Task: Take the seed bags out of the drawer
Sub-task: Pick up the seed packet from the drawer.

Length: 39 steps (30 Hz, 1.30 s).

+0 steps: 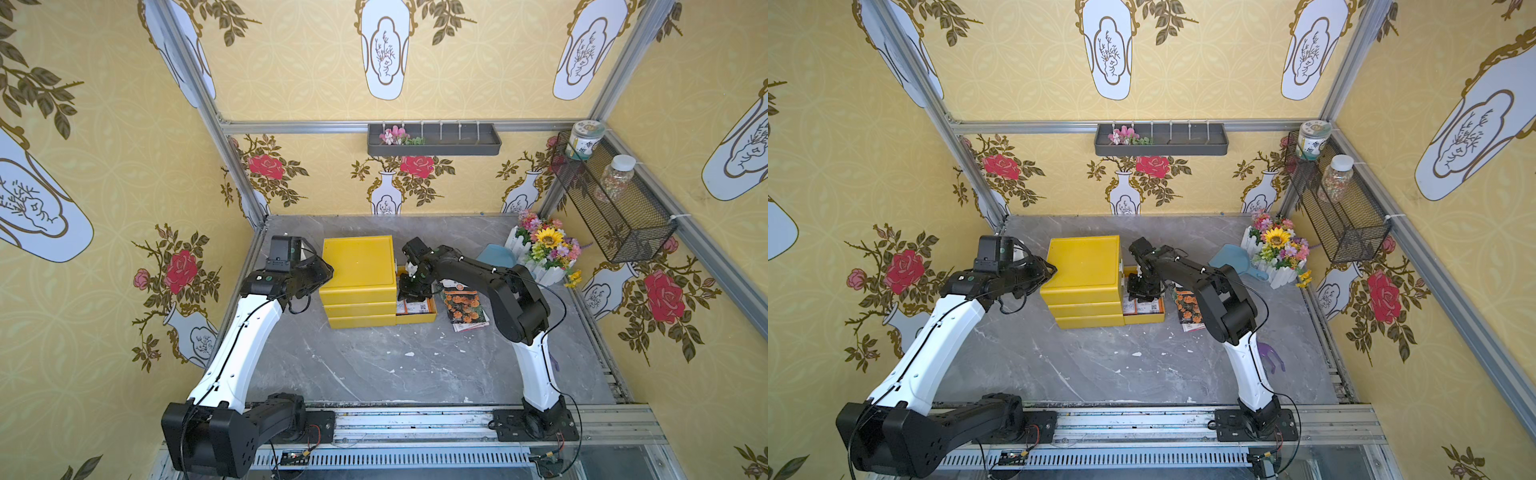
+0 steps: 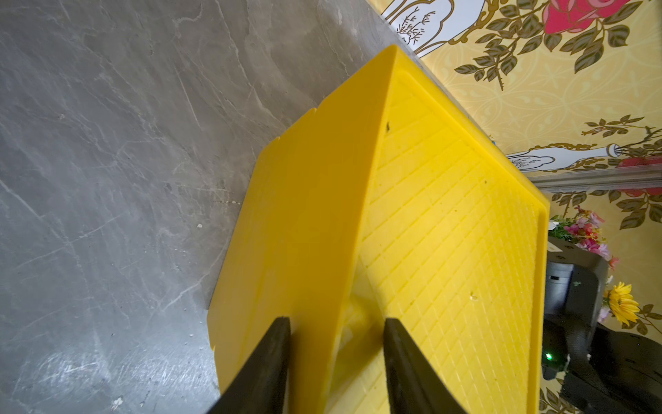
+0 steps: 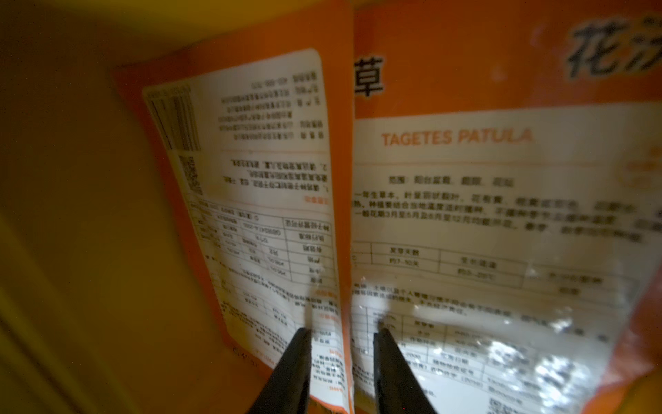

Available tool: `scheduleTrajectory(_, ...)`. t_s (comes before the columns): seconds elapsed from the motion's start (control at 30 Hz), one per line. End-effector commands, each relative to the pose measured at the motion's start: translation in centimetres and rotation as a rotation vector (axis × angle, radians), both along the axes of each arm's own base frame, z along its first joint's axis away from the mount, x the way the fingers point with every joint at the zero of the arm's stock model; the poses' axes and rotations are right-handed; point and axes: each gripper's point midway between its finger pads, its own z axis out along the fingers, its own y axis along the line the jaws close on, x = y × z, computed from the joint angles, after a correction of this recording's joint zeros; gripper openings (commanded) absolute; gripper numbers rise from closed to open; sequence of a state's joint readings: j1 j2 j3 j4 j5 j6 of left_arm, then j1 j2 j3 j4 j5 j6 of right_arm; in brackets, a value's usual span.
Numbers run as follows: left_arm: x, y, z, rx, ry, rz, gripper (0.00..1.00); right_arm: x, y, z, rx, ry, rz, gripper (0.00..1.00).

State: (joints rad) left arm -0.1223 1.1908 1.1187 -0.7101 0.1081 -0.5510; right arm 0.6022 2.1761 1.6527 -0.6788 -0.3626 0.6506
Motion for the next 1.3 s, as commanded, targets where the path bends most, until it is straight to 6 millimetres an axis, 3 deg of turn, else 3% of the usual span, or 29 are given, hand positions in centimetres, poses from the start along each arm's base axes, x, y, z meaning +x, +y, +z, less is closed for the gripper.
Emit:
scheduleTrajectory(0.0, -1.3, -0.3, -1.3, -0.012, 0.07, -0.018, 0.47, 0.1, 0.5, -0.2, 0.028, 0.006, -0.008, 0.29)
scheduleTrajectory(0.2, -1.3, -0.3, -1.2, -0.009, 0.07, -0.019, 0.47, 0.2, 0.8, -0.3, 0.045, 0.015, -0.023, 0.16)
scheduleTrajectory(0.43, -1.2, -0.3, -1.2, -0.009, 0.069, -0.017, 0.47, 0.8, -0.1, 1.6, 0.036, -0.028, -0.021, 0.0)
scheduleTrajectory(0.7, -1.0, -0.3, -1.2, -0.008, 0.069, -0.015, 0.47, 1.3, -2.2, 4.6, -0.016, -0.094, -0.005, 0.0)
scheduleTrajectory(1.27, -0.4, -0.5, -1.1, -0.012, 0.063, -0.023, 0.47, 2.6, -10.7, 10.8, -0.083, -0.193, -0.053, 0.0)
